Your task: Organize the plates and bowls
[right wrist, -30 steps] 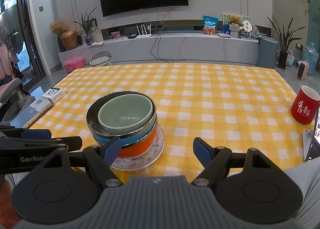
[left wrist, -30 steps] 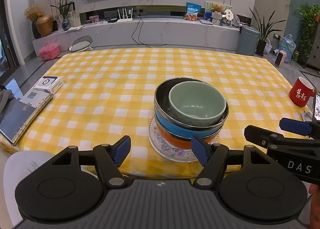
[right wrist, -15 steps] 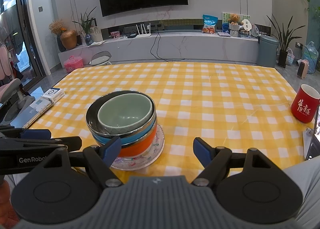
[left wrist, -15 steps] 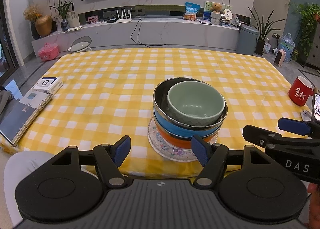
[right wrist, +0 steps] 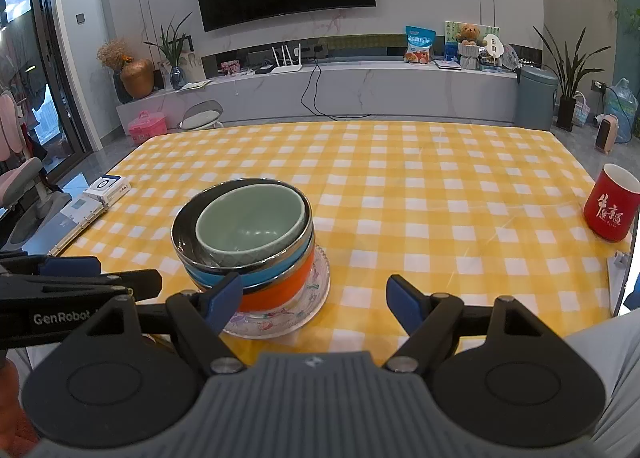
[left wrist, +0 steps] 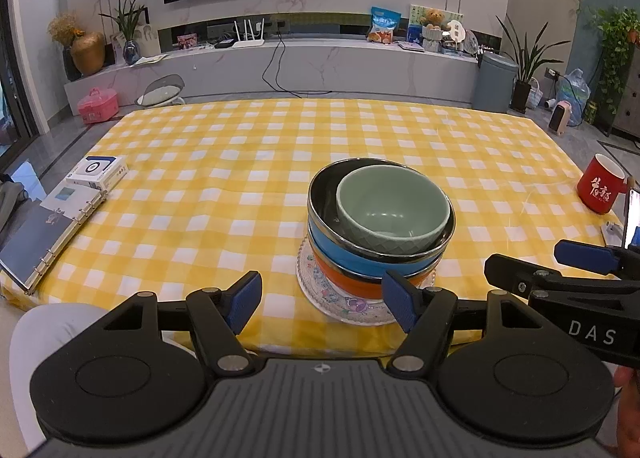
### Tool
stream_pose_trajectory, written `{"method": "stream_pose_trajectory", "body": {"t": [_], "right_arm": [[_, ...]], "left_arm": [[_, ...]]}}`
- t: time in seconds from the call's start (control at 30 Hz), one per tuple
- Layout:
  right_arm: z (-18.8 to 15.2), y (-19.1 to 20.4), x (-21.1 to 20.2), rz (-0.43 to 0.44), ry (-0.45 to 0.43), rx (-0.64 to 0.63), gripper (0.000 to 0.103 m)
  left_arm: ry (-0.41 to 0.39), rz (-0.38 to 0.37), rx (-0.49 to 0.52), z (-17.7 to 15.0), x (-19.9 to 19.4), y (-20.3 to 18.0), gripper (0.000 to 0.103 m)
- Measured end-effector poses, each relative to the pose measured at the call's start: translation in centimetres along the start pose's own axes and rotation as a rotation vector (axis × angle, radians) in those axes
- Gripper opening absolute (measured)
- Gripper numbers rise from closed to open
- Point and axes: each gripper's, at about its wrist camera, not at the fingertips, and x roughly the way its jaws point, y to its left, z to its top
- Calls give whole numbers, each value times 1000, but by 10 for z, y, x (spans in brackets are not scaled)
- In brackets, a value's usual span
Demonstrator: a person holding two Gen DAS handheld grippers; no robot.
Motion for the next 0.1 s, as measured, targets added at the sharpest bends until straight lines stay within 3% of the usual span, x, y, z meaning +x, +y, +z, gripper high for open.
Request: {"method": "stream_pose_trajectory", "body": {"t": [0.1], "right_arm": [[0,0,0,-1,1,0,78]], "left_arm": [[0,-1,-3,1,-1,0,80]]}}
